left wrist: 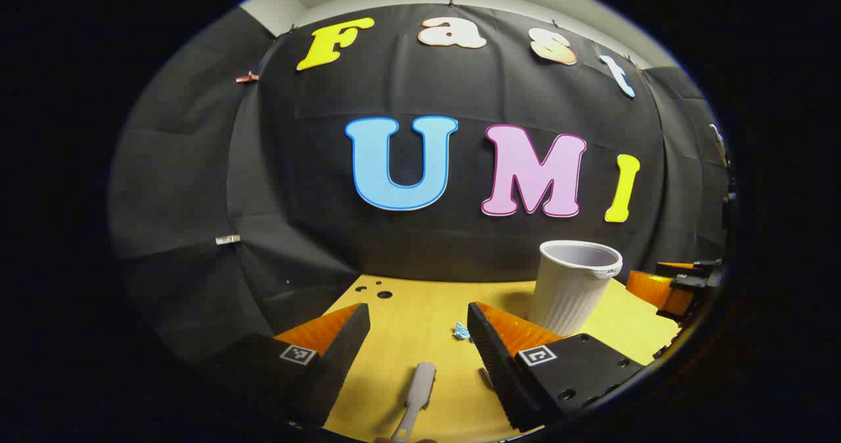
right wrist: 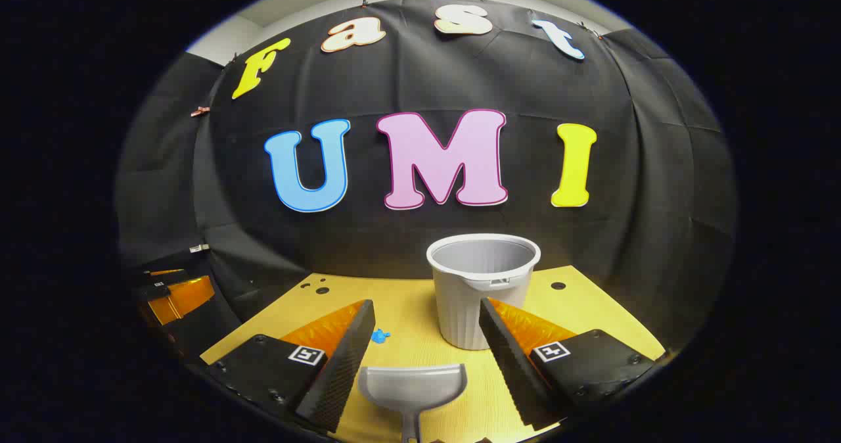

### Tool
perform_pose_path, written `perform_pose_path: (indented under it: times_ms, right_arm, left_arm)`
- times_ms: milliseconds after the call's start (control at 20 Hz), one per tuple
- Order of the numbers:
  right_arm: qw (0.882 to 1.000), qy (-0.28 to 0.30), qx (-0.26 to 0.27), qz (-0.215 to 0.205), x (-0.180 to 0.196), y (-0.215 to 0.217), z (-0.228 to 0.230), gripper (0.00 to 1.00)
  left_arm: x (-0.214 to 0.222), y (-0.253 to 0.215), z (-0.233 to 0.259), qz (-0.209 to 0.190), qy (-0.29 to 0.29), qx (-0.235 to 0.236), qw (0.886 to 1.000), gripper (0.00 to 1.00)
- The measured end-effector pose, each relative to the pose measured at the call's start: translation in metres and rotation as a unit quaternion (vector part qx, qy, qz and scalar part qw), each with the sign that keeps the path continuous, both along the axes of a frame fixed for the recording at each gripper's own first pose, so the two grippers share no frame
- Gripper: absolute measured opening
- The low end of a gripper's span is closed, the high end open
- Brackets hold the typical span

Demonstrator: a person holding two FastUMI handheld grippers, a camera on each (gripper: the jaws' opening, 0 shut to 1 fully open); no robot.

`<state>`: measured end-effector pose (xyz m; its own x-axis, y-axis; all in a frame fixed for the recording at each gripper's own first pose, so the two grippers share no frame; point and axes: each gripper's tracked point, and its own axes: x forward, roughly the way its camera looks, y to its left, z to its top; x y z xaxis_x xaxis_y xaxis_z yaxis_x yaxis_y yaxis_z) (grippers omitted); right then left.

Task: Pick up the small broom and dustpan from the desktop, sweep the trash into the dustpan with the broom, and then empty the trash into the garbage bin.

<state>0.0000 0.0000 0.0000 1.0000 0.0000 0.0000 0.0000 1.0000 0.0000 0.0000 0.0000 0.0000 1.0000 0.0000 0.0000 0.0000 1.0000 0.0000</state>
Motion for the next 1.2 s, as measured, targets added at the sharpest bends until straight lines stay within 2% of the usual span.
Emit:
perform_pose_path:
  times_ms: [200, 500, 950, 1200]
  right_arm:
    - [1.0, 0.011, 0.008, -0.012, -0.006, -0.002, -0.008, 0.99]
    - [0.998, 0.034, 0.043, -0.017, -0.005, -0.001, -0.024, 0.99]
    - [0.998, 0.049, 0.027, -0.02, 0.015, 0.002, -0.034, 0.99]
    - [0.998, 0.066, 0.023, -0.009, 0.026, 0.007, -0.044, 0.99]
  left_arm:
    - [0.006, 0.013, -0.018, 0.002, 0.026, -0.026, 0.999, 0.96]
    - [0.008, 0.01, -0.026, -0.03, 0.03, -0.022, 0.999, 0.96]
    - [0.025, 0.016, -0.042, -0.039, 0.063, -0.01, 0.997, 0.96]
    - [0.035, 0.016, -0.074, -0.05, 0.121, -0.014, 0.991, 0.96]
